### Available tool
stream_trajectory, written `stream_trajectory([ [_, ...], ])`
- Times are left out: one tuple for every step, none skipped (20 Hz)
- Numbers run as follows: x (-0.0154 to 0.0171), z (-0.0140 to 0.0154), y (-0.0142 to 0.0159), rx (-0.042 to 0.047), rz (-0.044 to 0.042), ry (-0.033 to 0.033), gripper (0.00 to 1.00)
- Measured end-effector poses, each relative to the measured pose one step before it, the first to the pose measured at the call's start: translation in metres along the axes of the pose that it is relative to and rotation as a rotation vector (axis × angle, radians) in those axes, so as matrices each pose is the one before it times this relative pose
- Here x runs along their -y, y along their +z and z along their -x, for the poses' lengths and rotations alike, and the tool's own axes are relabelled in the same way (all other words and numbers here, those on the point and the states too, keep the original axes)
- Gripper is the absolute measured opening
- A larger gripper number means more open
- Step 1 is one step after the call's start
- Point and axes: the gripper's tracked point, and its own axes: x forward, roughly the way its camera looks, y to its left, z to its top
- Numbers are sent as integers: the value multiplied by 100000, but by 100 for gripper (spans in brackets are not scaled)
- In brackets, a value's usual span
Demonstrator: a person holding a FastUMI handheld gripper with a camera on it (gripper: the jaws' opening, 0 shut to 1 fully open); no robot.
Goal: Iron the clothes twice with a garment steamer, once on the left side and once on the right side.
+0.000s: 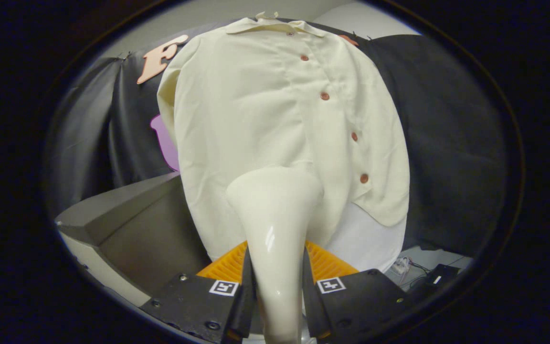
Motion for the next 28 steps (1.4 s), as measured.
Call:
stream_trajectory([
  [208,109,-610,-246,1101,-200,46],
  [182,65,-549,-510,1034,-349,46],
  [64,45,-658,-392,1093,129,46],
  [115,-21,-690,-1029,792,140,46],
  [134,18,-576,-285,727,-37,45],
  [95,-21,-623,-736,553,-181,46],
  [73,64,-674,-741,715,154,45],
  [118,-39,-389,33,-836,289,45],
  [-82,-51,-282,317,-505,375,46],
  [91,5,-471,-587,-76,-10,46],
  [-9,-11,-489,-699,156,-56,45],
  [-40,-16,-601,-1843,1864,-815,45],
  [248,-229,-1096,-5305,3885,-1655,45],
  [37,85,-713,-3862,4266,-1371,45],
  [-191,14,-172,-792,2526,344,45],
  [-254,41,246,1813,-1177,1048,46],
  [-88,-198,549,3962,-2752,73,45],
  [67,231,162,78,-16,-378,45],
  [179,278,403,-397,1671,-633,45],
  [26,341,592,-435,1653,-88,45],
  [-278,621,1246,1855,245,201,45],
  [6,845,1419,2066,900,-448,45],
  [412,1043,1596,2250,1706,-1769,45],
  [693,1318,1456,1920,3052,-1973,45],
  [621,935,1952,3940,1200,-1367,45],
  [510,683,1660,2248,-335,-633,45],
  [537,749,1885,2892,-512,-819,45],
  [787,416,1766,1669,591,-982,45],
])
